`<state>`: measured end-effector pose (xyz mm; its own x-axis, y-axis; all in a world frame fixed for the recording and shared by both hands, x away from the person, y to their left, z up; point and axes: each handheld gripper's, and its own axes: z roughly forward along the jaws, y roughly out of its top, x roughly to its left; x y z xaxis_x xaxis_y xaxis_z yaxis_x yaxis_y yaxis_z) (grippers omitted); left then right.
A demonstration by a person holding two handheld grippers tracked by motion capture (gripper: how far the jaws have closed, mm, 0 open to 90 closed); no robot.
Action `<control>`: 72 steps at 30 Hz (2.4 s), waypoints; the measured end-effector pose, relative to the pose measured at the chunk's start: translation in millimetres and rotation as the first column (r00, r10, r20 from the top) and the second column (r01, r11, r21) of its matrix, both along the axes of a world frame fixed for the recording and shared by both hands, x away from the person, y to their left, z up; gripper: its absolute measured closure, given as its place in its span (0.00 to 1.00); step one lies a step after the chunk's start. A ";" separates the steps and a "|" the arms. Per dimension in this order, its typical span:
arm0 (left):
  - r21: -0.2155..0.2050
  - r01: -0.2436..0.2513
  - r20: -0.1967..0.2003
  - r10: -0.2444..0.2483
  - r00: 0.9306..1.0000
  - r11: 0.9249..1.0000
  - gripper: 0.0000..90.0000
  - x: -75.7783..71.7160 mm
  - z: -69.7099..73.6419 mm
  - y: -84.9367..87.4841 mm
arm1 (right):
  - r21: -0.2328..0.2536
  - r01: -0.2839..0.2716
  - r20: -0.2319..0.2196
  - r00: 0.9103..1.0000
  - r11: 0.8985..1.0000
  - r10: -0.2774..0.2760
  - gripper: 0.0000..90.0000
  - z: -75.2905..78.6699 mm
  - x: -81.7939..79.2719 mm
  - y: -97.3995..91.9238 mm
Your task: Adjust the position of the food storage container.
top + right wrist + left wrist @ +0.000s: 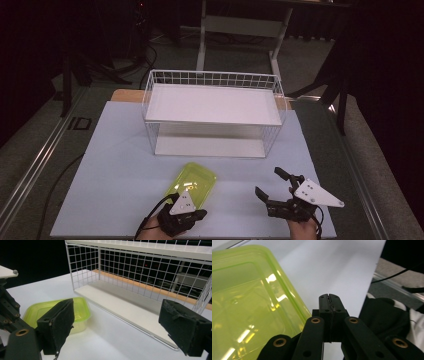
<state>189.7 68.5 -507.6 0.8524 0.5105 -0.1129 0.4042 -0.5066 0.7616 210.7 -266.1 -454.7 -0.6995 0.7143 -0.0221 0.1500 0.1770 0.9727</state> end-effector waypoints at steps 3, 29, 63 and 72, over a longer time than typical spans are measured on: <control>0.010 -0.009 0.004 0.009 1.000 1.000 1.00 -0.3 0.8 1.7 | 0.003 0.000 0.000 1.000 1.000 0.000 0.15 0.0 0.1 -0.4; 0.083 -0.250 0.000 0.250 0.968 0.965 1.00 13.0 -1.9 72.5 | 0.014 -0.023 -0.025 0.999 1.000 0.023 0.15 -1.9 2.1 1.2; 0.096 -0.416 -0.055 0.422 0.905 0.904 1.00 59.0 -8.6 146.3 | 0.015 -0.033 -0.031 0.999 0.999 0.034 0.15 -1.6 2.1 3.3; 0.106 -0.389 -0.099 0.399 0.912 0.915 1.00 75.2 -14.5 130.5 | 0.022 -0.035 -0.031 0.999 0.999 0.035 0.15 -1.1 1.6 2.8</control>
